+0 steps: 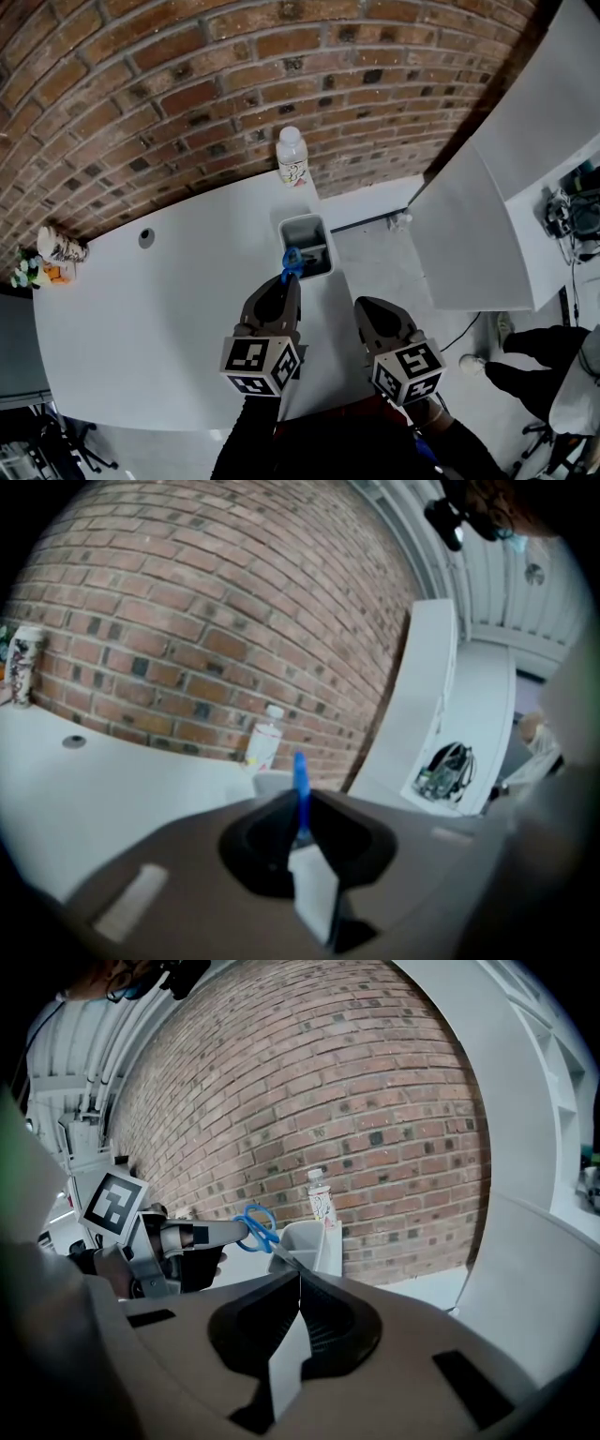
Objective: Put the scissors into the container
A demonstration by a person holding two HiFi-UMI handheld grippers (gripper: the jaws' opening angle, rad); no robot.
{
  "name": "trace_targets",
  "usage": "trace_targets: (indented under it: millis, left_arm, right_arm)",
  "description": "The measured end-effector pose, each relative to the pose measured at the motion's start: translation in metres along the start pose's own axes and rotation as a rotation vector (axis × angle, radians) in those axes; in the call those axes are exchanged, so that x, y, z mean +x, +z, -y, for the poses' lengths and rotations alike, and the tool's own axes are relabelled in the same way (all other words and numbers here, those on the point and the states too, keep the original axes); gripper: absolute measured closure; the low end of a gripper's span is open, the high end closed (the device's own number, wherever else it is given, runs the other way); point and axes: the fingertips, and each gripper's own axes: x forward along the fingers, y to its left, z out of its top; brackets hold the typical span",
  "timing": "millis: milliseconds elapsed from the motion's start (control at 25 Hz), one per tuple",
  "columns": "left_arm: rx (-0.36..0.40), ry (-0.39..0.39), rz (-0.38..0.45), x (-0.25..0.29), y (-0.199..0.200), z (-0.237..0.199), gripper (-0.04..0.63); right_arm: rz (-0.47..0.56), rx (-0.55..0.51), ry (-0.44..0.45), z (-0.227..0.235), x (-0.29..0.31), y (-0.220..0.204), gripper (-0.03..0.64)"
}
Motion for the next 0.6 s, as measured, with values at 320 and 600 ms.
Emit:
trace_targets:
  millis: [320,600]
  left_arm:
    - [-0.052,-0.004,-0.033,0.012,-0.011,-0.007,0.565]
    - [-0.086,0.010,-0.033,0.015,-0.014,-0.016,0.565]
  right_arm:
    - [-0.025,0.006,-0.002,0.007,0.011,-0.006,0.607]
    - [-0.044,0.018,0.014,0.005,0.018,-0.010,0.607]
